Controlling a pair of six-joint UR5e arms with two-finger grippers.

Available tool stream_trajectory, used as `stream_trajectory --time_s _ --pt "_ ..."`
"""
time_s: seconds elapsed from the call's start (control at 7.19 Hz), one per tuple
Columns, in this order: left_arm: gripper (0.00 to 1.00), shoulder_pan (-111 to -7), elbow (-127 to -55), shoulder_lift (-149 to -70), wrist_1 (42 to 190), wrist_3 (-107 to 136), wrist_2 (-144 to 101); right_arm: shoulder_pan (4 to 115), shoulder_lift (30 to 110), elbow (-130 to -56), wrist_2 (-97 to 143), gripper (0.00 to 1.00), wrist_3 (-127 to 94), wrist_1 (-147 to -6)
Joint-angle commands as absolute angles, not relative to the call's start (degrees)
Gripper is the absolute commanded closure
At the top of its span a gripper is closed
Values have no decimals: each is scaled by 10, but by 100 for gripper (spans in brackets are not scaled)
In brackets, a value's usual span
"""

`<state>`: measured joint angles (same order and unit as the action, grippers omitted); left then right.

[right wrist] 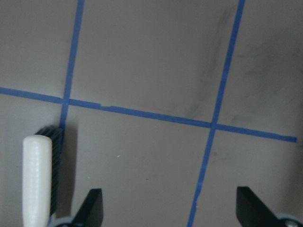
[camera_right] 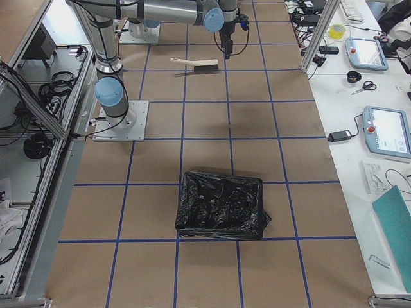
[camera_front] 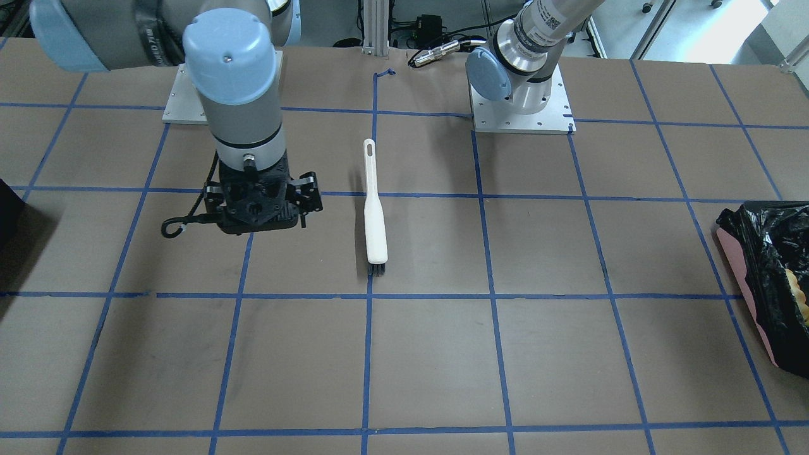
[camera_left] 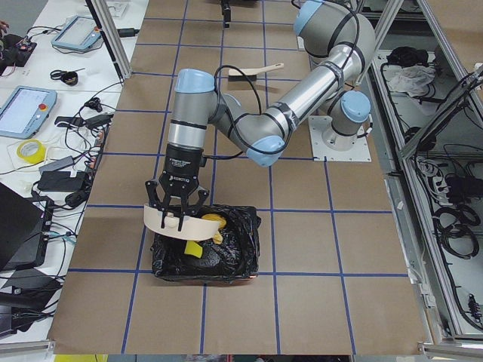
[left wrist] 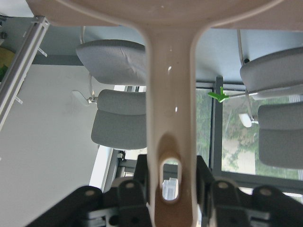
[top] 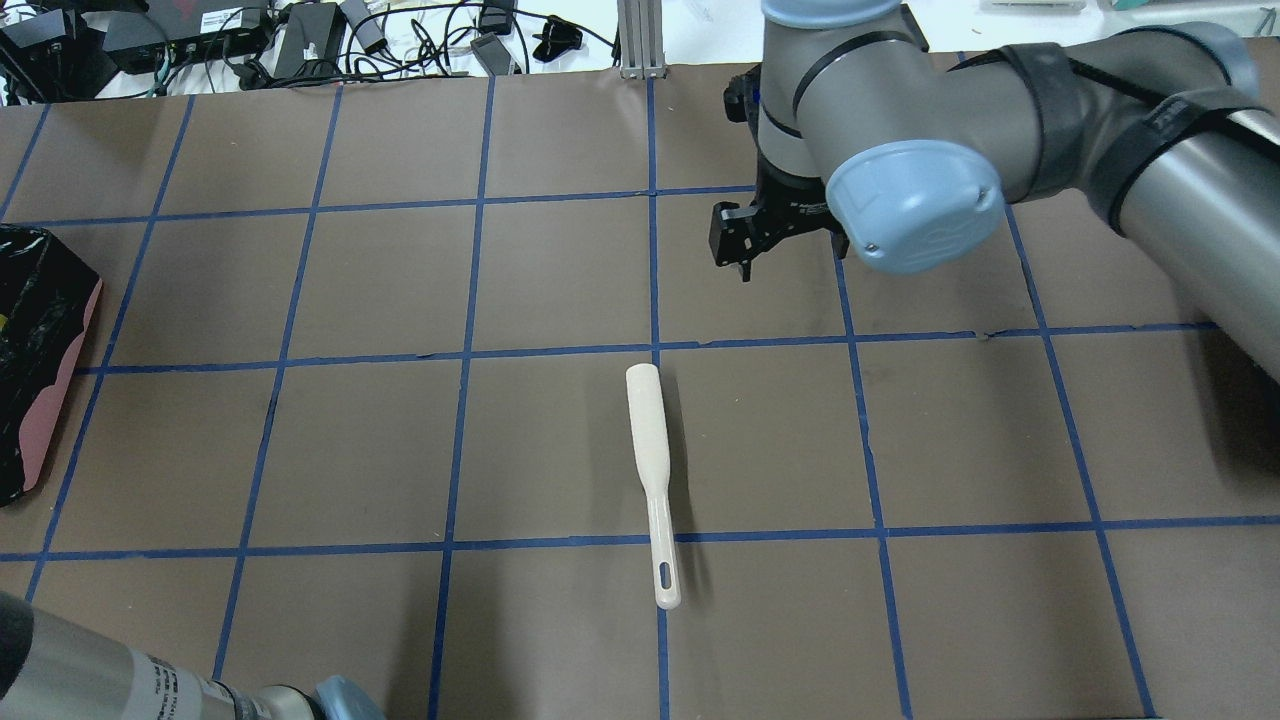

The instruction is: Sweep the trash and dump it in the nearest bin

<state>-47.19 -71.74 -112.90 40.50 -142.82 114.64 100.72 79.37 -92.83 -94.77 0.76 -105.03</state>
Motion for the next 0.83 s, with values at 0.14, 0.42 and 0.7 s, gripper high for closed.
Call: stream_trajectory --time_s 0.14,0.42,0.7 --pt "100 -495 -717 -1092 577 -1202 1063 948 836 -930 -970 0 81 -1038" --pt "100 -562 -720 -1085 681 -961 1028 940 867 -930 -935 0 72 -1028" --pt "100 -659 -722 -1078 747 -732 1001 919 924 -932 -931 1 77 -978"
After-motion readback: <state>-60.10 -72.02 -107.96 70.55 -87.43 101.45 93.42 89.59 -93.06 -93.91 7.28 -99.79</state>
